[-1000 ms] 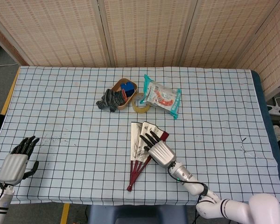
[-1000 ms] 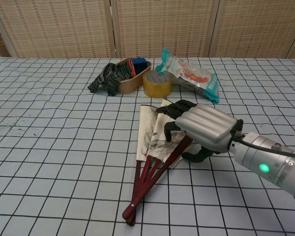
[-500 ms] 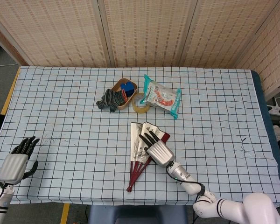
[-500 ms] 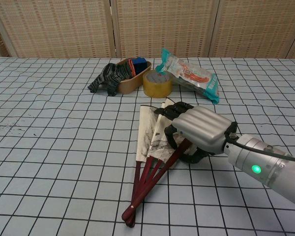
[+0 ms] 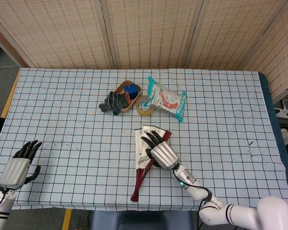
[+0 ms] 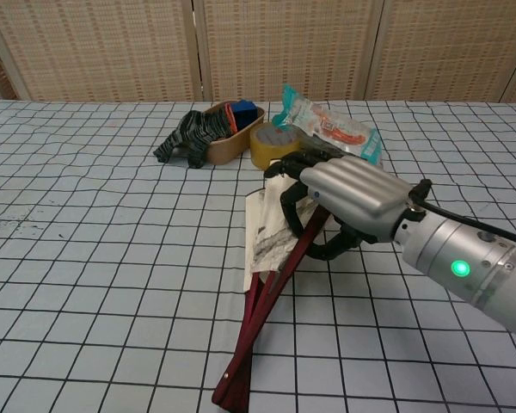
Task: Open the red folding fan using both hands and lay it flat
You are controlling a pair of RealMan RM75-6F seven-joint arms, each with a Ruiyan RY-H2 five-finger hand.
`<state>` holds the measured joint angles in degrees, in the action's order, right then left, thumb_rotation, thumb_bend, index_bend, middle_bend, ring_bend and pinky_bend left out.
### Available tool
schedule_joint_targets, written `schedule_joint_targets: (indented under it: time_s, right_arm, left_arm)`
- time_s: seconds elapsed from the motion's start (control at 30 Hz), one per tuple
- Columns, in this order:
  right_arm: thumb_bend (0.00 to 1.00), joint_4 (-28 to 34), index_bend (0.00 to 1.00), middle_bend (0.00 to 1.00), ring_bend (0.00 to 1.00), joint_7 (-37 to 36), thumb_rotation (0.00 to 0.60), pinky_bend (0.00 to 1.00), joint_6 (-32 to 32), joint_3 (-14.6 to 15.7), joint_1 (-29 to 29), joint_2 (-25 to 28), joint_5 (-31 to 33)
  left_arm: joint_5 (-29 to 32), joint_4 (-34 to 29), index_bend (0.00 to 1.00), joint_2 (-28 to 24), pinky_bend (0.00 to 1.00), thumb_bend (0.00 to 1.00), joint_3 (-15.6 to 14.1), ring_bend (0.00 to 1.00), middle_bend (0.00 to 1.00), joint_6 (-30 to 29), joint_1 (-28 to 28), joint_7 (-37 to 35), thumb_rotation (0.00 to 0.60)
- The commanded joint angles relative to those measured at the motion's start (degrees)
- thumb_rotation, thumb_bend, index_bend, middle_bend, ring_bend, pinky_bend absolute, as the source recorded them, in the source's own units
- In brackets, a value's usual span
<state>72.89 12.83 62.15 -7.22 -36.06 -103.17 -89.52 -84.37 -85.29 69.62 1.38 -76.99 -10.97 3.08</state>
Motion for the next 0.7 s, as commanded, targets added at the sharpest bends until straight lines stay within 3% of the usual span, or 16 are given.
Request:
schedule_joint_targets:
  time_s: [0.03, 0.23, 0.37, 0.43, 0.5, 0.6, 0.7]
  right_arm:
    - [0.4, 6.5, 0.77, 0.11, 0.0, -4.0, 0.6, 0.0, -2.0, -2.6, -0.9, 2.9, 3.7]
    - [0.4, 13.8, 0.77, 0.11, 0.0, -4.4, 0.6, 0.0, -6.1, -7.8, -2.6, 5.3, 12.4]
    - [0.4, 17.1, 0.77, 0.11, 0.0, -6.0, 0.6, 0.0, -8.3, -11.6, -4.0, 4.8, 19.9]
    - [0.4, 17.9, 0.77, 0.11, 0.0, -7.1, 0.6, 0.0, -9.0, -13.4, -4.8, 4.0, 23.1]
    - [0.4, 18.5, 0.77, 0.11, 0.0, -8.1, 0.6, 0.0, -9.6, -15.1, -6.0, 2.9, 25.7]
    - [0.4, 18.9, 0.77, 0.11, 0.0, -7.3, 0.6, 0.0, -9.3, -16.2, -7.9, 1.3, 27.2]
    - [0.4, 19.5, 0.77, 0.11, 0.0, -6.1, 0.6, 0.0, -9.0, -16.8, -9.4, -0.1, 29.2]
  left_arm:
    - [-1.4, 3.8, 0.09, 2.9, 0.27, 0.48, 0.7, 0.03, 0.01, -1.2, -0.5, -5.5, 0.6]
    - [-3.3, 9.3, 0.52, 5.4, 0.27, 0.49, -0.8, 0.03, 0.1, 2.4, -2.2, -20.6, 0.6]
    - [-4.0, 11.7, 0.64, 7.4, 0.25, 0.52, -1.6, 0.04, 0.16, 3.6, -2.7, -28.9, 0.6]
    - [-4.8, 11.4, 0.61, 7.6, 0.23, 0.51, -2.6, 0.02, 0.15, 5.0, -3.2, -33.8, 0.6]
    - [-5.9, 11.6, 0.46, 8.4, 0.21, 0.5, -3.3, 0.0, 0.08, 5.7, -3.8, -38.1, 0.6]
    - [-7.0, 12.8, 0.2, 10.4, 0.17, 0.47, -3.3, 0.0, 0.0, 6.2, -5.0, -38.6, 0.6]
    - [-6.5, 12.7, 0.09, 12.6, 0.16, 0.46, -2.0, 0.0, 0.0, 6.0, -5.9, -38.5, 0.6]
